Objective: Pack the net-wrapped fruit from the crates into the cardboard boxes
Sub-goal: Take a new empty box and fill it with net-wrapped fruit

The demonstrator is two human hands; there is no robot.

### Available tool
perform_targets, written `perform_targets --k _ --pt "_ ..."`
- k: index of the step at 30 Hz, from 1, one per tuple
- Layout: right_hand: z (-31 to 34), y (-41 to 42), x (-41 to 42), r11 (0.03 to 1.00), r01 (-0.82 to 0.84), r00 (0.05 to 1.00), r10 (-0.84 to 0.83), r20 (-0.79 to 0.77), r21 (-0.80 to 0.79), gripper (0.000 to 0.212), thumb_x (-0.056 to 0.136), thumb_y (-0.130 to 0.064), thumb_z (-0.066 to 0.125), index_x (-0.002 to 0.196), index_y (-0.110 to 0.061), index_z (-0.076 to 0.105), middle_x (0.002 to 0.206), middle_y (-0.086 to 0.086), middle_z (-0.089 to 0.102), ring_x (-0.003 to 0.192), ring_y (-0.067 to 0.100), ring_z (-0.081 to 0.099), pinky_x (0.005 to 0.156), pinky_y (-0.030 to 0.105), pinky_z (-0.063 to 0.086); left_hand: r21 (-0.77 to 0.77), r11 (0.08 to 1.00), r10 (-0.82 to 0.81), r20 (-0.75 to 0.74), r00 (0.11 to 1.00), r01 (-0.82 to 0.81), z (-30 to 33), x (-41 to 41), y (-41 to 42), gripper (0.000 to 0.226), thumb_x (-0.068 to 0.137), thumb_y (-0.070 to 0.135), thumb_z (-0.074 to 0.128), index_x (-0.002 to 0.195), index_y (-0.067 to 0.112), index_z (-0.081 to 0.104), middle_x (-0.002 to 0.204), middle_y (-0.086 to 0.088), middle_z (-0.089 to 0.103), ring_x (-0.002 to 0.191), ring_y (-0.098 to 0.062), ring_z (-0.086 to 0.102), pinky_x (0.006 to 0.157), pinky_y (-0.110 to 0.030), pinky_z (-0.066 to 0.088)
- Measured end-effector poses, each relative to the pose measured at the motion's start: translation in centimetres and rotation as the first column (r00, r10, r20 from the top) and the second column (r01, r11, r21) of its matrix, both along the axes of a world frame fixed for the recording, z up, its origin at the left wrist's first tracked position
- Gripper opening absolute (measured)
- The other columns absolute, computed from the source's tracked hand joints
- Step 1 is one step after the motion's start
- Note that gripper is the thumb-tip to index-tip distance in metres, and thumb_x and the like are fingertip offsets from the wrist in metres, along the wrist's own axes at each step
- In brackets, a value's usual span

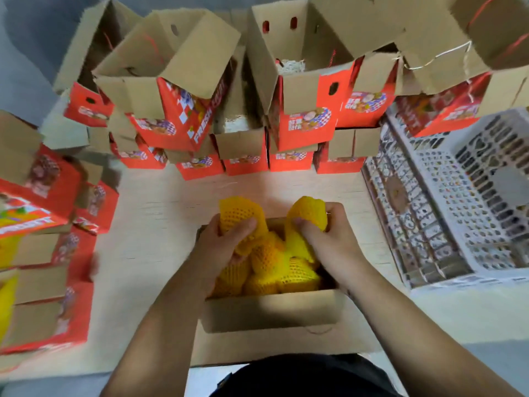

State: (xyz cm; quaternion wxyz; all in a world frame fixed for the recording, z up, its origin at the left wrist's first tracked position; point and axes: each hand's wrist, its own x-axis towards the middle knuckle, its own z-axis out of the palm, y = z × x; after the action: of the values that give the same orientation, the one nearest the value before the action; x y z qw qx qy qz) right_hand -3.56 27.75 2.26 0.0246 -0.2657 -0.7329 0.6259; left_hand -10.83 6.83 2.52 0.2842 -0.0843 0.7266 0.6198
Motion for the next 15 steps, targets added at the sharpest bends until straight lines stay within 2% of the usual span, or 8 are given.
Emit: perform_targets --k 2,3,4,5,6,9,13,15 --pt "-0.4 0.1 0.4 0.963 -0.107 0.99 0.081 0.115 0.249 0.055 0.073 -0.06 0.07 0.114 -0.031 0.046 0.109 -0.001 0.061 0.097 0.016 0.064 0.08 0.038 0.053 -0.089 0.996 -0.009 0.005 1.0 0.009 -0.5 0.0 -1.7 0.104 0.059 0.078 0.078 0.147 0.037 0.043 0.134 0.006 0.062 0.119 -0.023 0.063 0.098 -0.047 0.056" --pt "-0.7 0.0 0.6 0.887 -0.244 0.962 0.172 0.211 0.392 0.053 0.083 -0.056 0.066 0.122 -0.028 0.045 0.119 0.002 0.056 0.103 0.021 0.061 0.085 0.042 0.052 -0.11 0.994 -0.011 0.018 1.0 0.012 -0.8 0.1 -2.1 0.105 0.06 0.077 0.077 0.15 0.037 0.038 0.137 0.006 0.058 0.121 -0.024 0.06 0.101 -0.048 0.054" --pt "-1.1 -0.3 0.9 0.77 -0.393 0.911 0.253 0.325 0.502 0.049 0.093 -0.051 0.058 0.132 -0.025 0.043 0.129 0.005 0.052 0.109 0.026 0.059 0.091 0.044 0.051 -0.106 0.994 -0.009 0.033 0.999 0.013 -1.1 0.3 -2.3 0.105 0.061 0.075 0.076 0.15 0.036 0.036 0.138 0.006 0.056 0.121 -0.024 0.059 0.099 -0.046 0.053" --pt "-1.5 -0.8 1.0 0.663 -0.504 0.857 0.303 0.417 0.553 0.047 0.1 -0.046 0.048 0.14 -0.023 0.041 0.137 0.008 0.049 0.115 0.029 0.058 0.096 0.046 0.05 -0.089 0.996 -0.003 0.043 0.999 0.007 -1.3 0.4 -2.4 0.104 0.062 0.074 0.075 0.15 0.035 0.036 0.138 0.005 0.056 0.119 -0.023 0.058 0.094 -0.042 0.054" --pt "-1.8 -1.2 1.0 0.605 -0.566 0.818 0.328 0.472 0.56 0.048 0.104 -0.04 0.041 0.148 -0.022 0.037 0.143 0.01 0.048 0.12 0.031 0.057 0.1 0.047 0.048 -0.079 0.997 0.009 0.046 0.999 -0.005 -1.5 0.4 -2.3 0.103 0.062 0.074 0.075 0.149 0.035 0.036 0.138 0.004 0.055 0.118 -0.022 0.058 0.09 -0.039 0.053" --pt "-2.1 -1.8 0.4 0.58 -0.596 0.794 0.324 0.515 0.555 0.052 0.107 -0.032 0.04 0.156 -0.024 0.028 0.152 0.006 0.043 0.126 0.034 0.057 0.105 0.048 0.046 -0.146 0.989 0.015 0.003 1.0 -0.014 -2.2 -0.1 -2.1 0.105 0.059 0.078 0.082 0.143 0.034 0.038 0.137 0.002 0.051 0.119 -0.024 0.056 0.097 -0.043 0.05" --pt "-2.0 -1.6 -0.3 0.478 -0.653 0.748 0.284 0.6 0.588 0.042 0.107 -0.037 0.04 0.148 -0.028 0.039 0.146 0.003 0.05 0.126 0.031 0.054 0.095 0.045 0.05 -0.392 0.916 -0.173 -0.192 0.966 0.086 -2.9 -0.2 -1.6 0.088 0.062 0.072 0.073 0.135 0.038 0.037 0.112 0.017 0.047 0.114 -0.022 0.054 0.095 -0.041 0.046" --pt "-1.7 -1.2 -0.6 0.442 -0.621 0.78 0.268 0.565 0.648 0.042 0.103 -0.036 0.047 0.145 -0.029 0.046 0.138 0.003 0.057 0.126 0.03 0.049 0.094 0.044 0.051 -0.476 0.874 -0.246 -0.254 0.935 0.101 -3.0 -0.4 -1.5 0.086 0.062 0.073 0.071 0.133 0.04 0.035 0.116 0.013 0.049 0.115 -0.024 0.054 0.099 -0.048 0.049"
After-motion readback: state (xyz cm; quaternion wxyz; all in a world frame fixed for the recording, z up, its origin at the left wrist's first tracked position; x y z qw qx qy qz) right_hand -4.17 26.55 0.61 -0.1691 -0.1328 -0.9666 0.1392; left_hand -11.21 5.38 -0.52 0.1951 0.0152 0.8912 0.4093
